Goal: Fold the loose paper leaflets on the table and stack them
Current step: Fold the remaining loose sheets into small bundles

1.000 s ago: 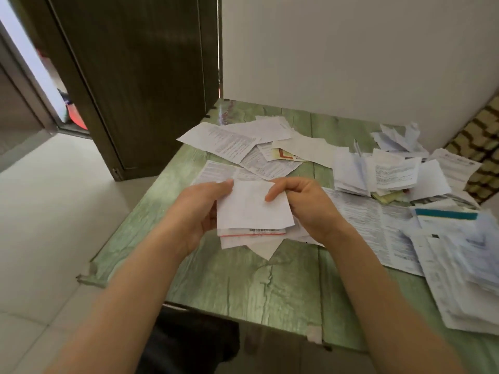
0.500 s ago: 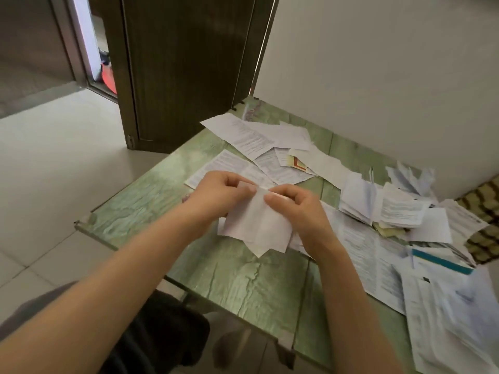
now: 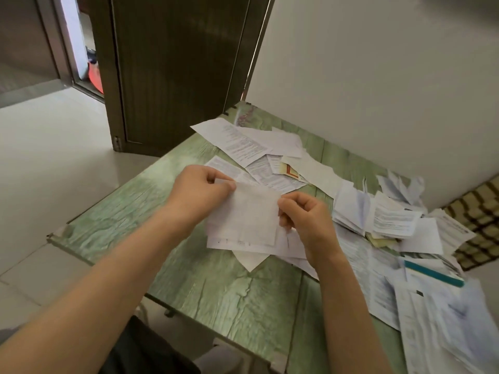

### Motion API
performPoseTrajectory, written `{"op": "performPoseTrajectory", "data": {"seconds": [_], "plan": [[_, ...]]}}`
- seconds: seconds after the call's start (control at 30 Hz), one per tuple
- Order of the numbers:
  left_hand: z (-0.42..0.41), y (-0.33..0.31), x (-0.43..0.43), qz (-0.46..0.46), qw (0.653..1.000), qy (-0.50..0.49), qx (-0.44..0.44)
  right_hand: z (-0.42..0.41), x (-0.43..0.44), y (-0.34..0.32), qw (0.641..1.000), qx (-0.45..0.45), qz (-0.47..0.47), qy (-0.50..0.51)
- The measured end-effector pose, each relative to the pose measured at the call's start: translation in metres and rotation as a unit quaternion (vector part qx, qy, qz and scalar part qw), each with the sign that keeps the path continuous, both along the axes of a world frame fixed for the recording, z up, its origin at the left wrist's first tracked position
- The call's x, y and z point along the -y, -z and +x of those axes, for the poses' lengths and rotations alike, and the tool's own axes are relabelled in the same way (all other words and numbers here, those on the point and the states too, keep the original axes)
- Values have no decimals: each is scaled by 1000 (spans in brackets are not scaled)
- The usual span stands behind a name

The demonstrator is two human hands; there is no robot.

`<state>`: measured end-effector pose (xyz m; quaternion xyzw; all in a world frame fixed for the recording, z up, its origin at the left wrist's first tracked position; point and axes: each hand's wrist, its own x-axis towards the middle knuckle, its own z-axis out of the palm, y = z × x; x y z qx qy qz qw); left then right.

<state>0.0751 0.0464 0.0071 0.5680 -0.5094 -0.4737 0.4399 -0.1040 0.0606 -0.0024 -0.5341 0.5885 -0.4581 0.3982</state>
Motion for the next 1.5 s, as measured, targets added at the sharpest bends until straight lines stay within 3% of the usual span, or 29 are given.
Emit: {"op": "performPoseTrajectory", "data": {"seconds": [0.2, 0.37, 0.6, 0.83, 0.9, 0.97, 1.03, 1.1, 1.13, 1.17, 1.23, 1.37, 1.43, 1.5], "plan": [[-20, 17, -2, 35, 992, -85, -88, 3, 0, -2, 980, 199, 26, -19], [-44, 15, -7, 63, 983, -110, -133, 9, -3, 5, 996, 69, 27, -46], [-53, 6, -9, 114, 953, -129, -251, 10, -4, 5, 999, 29, 12, -44], [-58, 7, -11, 63, 981, -66, -170, 0, -2, 6, 999, -21, -17, -21], [-59, 3, -8, 70, 978, -42, -192, -7, -2, 2, 996, -46, -76, 12], [-59, -5, -7, 78, 969, -19, -233, -18, -2, 0, 963, -118, -216, 111], [-60, -11, -5, 71, 967, -3, -244, -33, -1, -5, 863, -208, -367, 279], [-60, -14, -6, 60, 972, 0, -229, -51, 1, -12, 765, -183, -440, 433], [-62, -15, -6, 59, 973, -3, -222, -61, 3, -18, 743, -146, -441, 482], [-63, -14, -6, 60, 974, -2, -218, -69, 6, -24, 743, -104, -420, 511], [-64, -8, -10, 70, 974, -2, -214, -82, 19, -26, 795, -75, -316, 512], [-72, 2, -11, 63, 981, 17, -184, -91, 33, 1, 888, -167, -130, 408], [-77, 7, -11, 58, 983, 21, -174, -90, 34, 18, 899, -244, -60, 360], [-86, 8, -7, 56, 986, 24, -155, -93, 34, 30, 887, -321, -14, 333]]}}
